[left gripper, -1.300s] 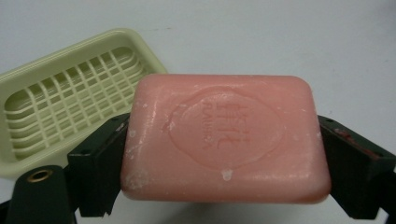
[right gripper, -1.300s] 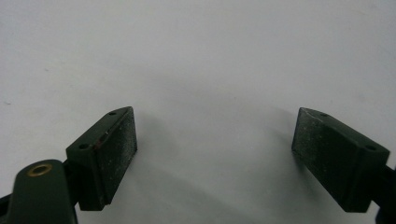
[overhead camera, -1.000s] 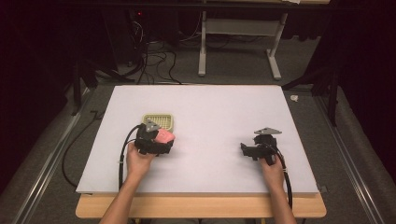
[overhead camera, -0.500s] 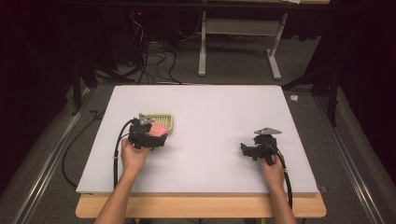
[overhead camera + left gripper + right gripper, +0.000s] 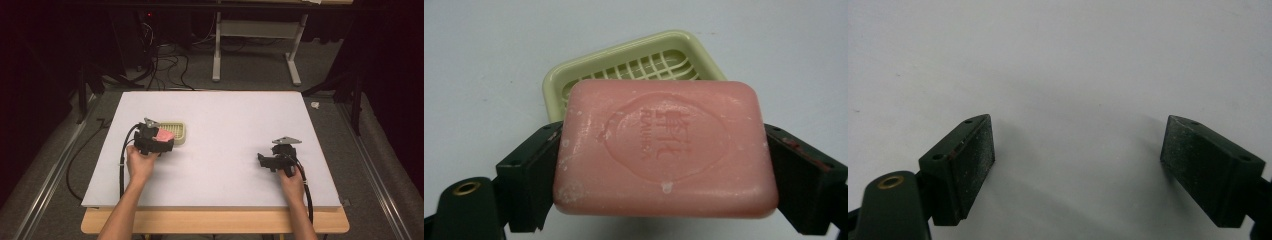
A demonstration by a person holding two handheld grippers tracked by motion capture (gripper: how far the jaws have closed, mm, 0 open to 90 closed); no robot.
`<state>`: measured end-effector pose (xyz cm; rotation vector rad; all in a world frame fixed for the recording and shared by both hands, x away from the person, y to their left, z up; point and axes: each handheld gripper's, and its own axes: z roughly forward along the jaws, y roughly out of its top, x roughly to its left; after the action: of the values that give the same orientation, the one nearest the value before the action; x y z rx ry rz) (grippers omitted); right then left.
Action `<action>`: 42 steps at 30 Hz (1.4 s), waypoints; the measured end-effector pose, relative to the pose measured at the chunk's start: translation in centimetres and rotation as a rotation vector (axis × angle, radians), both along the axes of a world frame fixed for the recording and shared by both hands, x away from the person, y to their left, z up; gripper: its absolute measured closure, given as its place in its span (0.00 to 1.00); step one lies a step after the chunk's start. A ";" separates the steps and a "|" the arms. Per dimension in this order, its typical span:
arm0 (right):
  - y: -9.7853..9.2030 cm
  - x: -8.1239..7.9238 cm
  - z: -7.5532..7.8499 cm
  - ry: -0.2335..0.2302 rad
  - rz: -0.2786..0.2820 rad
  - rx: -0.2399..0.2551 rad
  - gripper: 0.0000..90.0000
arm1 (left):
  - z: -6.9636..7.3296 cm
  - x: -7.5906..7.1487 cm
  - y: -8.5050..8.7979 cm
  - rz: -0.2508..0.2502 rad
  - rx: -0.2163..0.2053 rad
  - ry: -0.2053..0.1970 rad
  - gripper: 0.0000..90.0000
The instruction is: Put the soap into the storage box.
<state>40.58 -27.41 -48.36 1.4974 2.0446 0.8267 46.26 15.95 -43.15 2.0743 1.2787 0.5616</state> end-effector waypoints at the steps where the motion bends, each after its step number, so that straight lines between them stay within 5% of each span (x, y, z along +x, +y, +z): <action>1: 0.0 0.0 0.0 0.000 0.000 0.000 0.16 | 0.0 0.1 0.1 0.005 -0.001 0.001 0.15; 10: 0.0 0.0 0.0 0.000 0.000 0.000 0.16 | 0.3 1.3 0.1 0.026 -0.025 0.010 0.15; 19: 0.0 0.0 0.0 0.000 0.000 0.000 0.16 | 0.2 2.3 -0.7 0.028 0.001 0.027 0.15; 23: 0.0 0.0 0.0 0.000 0.000 0.000 0.16 | 0.1 2.8 -0.9 0.037 -0.025 0.039 0.15; 42: 0.0 0.0 0.0 0.000 0.000 0.000 0.16 | -1.2 4.4 -2.2 0.046 0.035 0.079 0.15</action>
<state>40.57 -27.41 -48.36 1.4972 2.0449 0.8261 50.69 13.71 -44.32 2.1195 1.3737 0.5301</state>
